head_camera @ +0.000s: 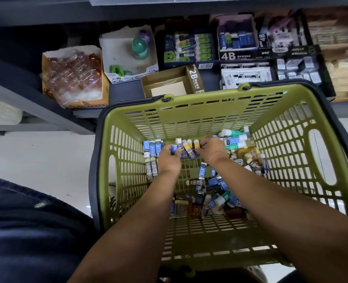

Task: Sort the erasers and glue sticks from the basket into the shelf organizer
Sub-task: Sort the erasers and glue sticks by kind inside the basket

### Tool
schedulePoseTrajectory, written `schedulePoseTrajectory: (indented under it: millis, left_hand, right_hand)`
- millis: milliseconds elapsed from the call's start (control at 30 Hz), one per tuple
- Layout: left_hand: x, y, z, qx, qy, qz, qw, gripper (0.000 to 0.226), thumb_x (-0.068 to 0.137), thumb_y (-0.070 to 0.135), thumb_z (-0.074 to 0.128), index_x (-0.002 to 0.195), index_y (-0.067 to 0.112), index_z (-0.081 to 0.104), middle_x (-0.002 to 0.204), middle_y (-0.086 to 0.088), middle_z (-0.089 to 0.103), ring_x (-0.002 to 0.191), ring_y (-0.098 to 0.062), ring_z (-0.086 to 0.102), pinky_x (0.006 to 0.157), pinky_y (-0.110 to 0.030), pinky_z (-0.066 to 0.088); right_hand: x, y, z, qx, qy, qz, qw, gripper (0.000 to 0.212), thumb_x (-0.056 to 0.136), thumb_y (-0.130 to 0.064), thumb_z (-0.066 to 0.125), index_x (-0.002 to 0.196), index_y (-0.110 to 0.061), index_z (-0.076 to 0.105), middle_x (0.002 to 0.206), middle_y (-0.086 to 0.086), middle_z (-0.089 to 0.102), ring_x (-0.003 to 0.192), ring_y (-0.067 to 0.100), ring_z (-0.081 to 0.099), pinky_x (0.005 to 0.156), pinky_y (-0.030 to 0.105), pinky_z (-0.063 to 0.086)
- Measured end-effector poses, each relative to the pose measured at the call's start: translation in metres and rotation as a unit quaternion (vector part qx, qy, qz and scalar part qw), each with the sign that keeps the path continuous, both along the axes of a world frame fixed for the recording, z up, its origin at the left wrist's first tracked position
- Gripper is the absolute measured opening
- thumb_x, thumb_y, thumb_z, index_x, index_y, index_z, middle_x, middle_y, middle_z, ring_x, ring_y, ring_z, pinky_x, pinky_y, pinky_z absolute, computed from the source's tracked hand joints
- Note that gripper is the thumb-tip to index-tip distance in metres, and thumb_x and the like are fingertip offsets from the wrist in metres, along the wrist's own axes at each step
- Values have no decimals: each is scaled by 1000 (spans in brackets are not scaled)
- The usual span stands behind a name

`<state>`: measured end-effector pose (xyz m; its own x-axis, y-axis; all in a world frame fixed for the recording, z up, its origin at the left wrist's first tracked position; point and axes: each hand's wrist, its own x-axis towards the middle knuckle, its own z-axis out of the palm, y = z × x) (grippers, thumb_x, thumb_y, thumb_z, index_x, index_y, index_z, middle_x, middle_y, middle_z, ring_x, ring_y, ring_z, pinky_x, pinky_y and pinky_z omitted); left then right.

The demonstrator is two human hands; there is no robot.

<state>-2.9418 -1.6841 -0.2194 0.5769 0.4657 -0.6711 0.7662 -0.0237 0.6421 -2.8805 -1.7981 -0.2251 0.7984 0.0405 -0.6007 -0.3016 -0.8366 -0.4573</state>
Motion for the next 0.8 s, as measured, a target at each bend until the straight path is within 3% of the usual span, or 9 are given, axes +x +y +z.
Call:
schedulePoseTrajectory:
  millis: [133, 267, 367, 467, 567, 700, 800]
  left_hand:
    - [2, 5, 1, 5, 5, -41, 999, 34, 99, 18, 53, 74, 30, 34, 72, 16, 33, 90, -15, 37, 80, -21, 28]
    - [1, 7, 0, 20, -12, -49, 999, 20, 99, 18, 53, 82, 21, 43, 78, 6, 47, 87, -18, 42, 76, -21, 31]
    - [0, 4, 0, 31, -23, -25, 999, 28, 98, 20, 55, 75, 26, 40, 72, 13, 41, 84, -17, 42, 74, -20, 31]
    - [-4, 1, 2, 41, -26, -14, 999, 26, 96, 20, 58, 75, 23, 43, 72, 15, 44, 84, -15, 47, 73, -18, 32]
    - [-8, -2, 1, 37, -42, -4, 998, 24, 94, 18, 61, 74, 21, 48, 72, 13, 51, 80, -16, 53, 70, -19, 36]
    - [-11, -4, 3, 41, -56, -7, 998, 15, 89, 17, 68, 76, 16, 62, 71, 10, 59, 71, -9, 54, 52, -13, 37]
    - [-10, -8, 4, 20, -66, -24, 997, 9, 88, 16, 69, 82, 10, 68, 71, 6, 62, 64, -8, 54, 56, -12, 41]
  right_hand:
    - [-1, 5, -1, -3, 12, 11, 1000, 17, 87, -10, 62, 98, 0, 70, 100, 15, 70, 96, 29, 65, 83, 34, 54]
    - [-5, 1, 0, 16, -11, -2, 1000, 22, 88, -12, 63, 109, -8, 64, 101, 11, 68, 98, 28, 63, 82, 34, 52]
    - [-9, 1, -2, 29, -28, -3, 999, 16, 88, -14, 62, 104, -12, 64, 101, 8, 68, 97, 27, 63, 82, 34, 53]
    - [-14, 8, -3, 72, 3, 23, 997, 21, 90, -13, 58, 110, -12, 67, 108, 7, 68, 100, 23, 62, 81, 26, 48]
    - [-14, 12, -1, 98, -3, 10, 995, 24, 91, -12, 55, 113, -13, 64, 100, 6, 68, 86, 19, 61, 75, 23, 45]
    - [-10, 14, 5, 189, 12, -82, 979, 18, 94, -23, 58, 100, -9, 66, 83, 9, 66, 66, 20, 63, 80, 41, 56]
    - [-10, 10, 11, 240, 67, -92, 964, 24, 91, -24, 63, 100, -2, 69, 69, 3, 62, 55, 11, 54, 63, 23, 54]
